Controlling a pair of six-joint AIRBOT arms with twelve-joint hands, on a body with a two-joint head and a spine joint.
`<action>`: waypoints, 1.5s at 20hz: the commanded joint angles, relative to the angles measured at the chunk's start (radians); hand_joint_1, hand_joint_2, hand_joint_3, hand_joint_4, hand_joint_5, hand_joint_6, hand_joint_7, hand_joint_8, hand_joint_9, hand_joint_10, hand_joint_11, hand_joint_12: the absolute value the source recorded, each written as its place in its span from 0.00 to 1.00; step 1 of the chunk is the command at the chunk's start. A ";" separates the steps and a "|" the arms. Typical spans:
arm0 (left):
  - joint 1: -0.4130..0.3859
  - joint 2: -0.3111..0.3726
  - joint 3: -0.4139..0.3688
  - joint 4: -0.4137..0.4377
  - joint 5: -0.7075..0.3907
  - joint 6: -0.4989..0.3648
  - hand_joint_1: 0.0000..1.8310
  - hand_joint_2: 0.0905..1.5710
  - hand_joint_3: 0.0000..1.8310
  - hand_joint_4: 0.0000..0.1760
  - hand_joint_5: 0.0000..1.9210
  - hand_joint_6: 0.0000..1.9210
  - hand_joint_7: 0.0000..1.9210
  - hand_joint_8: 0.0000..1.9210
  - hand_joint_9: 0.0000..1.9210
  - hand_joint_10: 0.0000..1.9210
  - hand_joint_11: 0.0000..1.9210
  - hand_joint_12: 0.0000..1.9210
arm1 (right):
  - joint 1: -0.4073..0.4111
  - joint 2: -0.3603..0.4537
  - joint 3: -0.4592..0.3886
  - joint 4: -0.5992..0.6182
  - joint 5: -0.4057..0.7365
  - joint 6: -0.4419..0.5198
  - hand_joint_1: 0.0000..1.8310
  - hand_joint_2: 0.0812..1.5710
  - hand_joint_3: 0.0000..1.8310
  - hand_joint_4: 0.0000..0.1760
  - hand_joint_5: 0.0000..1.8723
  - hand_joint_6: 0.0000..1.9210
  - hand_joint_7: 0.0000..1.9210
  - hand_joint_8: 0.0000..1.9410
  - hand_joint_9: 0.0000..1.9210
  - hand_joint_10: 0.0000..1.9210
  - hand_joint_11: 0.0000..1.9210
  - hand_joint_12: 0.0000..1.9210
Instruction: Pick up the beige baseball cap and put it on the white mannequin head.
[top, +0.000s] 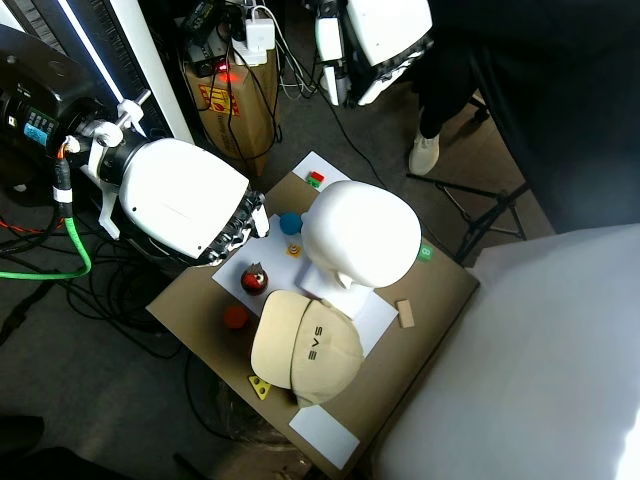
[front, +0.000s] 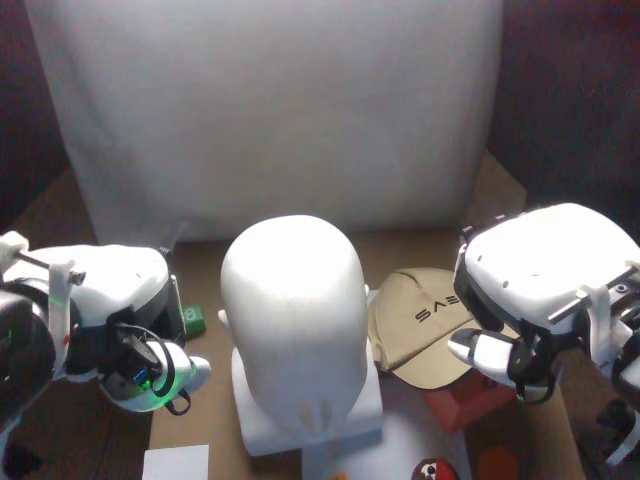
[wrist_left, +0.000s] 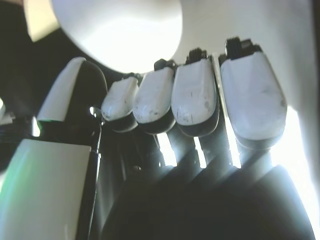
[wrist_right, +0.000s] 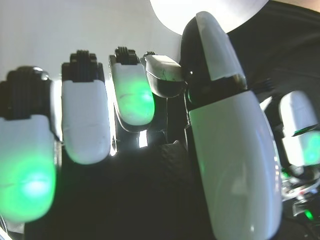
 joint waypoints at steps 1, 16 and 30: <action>-0.006 0.002 -0.003 0.070 -0.012 -0.010 0.00 0.68 0.07 0.02 0.03 0.02 0.00 0.00 0.00 0.00 0.00 0.00 | -0.001 0.001 -0.005 -0.067 0.061 -0.001 0.00 0.63 0.10 0.15 0.00 0.01 0.01 0.01 0.00 0.01 0.00 0.08; 0.246 -0.014 -0.035 0.440 -0.280 -0.335 0.00 0.72 0.01 0.00 0.05 0.01 0.00 0.00 0.00 0.00 0.00 0.00 | -0.109 0.078 0.069 -0.351 -0.040 0.231 0.37 0.62 0.00 0.00 0.02 0.00 0.03 0.00 0.01 0.00 0.00 0.10; 0.543 -0.272 0.150 0.660 -0.485 -0.706 0.00 0.72 0.00 0.00 0.05 0.00 0.01 0.00 0.00 0.00 0.00 0.00 | -0.158 -0.095 0.443 -0.357 -0.331 0.338 0.65 0.70 0.00 0.00 0.04 0.00 0.03 0.00 0.05 0.00 0.00 0.19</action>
